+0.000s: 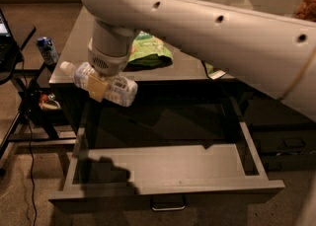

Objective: Pick blue plastic bottle from top drawer and place on counter

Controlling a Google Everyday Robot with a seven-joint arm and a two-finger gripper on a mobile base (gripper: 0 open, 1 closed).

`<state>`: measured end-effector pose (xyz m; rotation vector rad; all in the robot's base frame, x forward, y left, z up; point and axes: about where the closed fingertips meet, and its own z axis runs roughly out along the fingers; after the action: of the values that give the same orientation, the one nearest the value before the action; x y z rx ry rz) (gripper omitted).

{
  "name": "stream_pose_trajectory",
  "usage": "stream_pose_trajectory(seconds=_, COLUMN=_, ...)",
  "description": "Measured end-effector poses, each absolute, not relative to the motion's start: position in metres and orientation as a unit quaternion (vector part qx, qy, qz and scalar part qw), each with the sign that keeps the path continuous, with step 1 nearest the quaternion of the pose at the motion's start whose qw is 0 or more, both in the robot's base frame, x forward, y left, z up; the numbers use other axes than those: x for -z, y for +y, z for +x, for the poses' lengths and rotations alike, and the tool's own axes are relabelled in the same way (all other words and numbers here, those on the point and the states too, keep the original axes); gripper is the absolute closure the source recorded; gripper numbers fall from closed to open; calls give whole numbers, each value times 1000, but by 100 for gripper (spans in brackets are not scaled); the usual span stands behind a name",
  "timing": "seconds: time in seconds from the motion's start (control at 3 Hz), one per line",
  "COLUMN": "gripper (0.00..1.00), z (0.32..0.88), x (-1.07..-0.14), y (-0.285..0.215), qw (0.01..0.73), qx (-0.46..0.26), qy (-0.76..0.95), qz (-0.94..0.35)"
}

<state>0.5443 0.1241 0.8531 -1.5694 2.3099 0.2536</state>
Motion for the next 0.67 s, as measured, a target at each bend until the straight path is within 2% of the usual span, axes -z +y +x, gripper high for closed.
stream_pose_trajectory(seconds=0.67, gripper=100, z=608, x=-866, y=123, qw=161, qx=-63, qy=815, qz=-553)
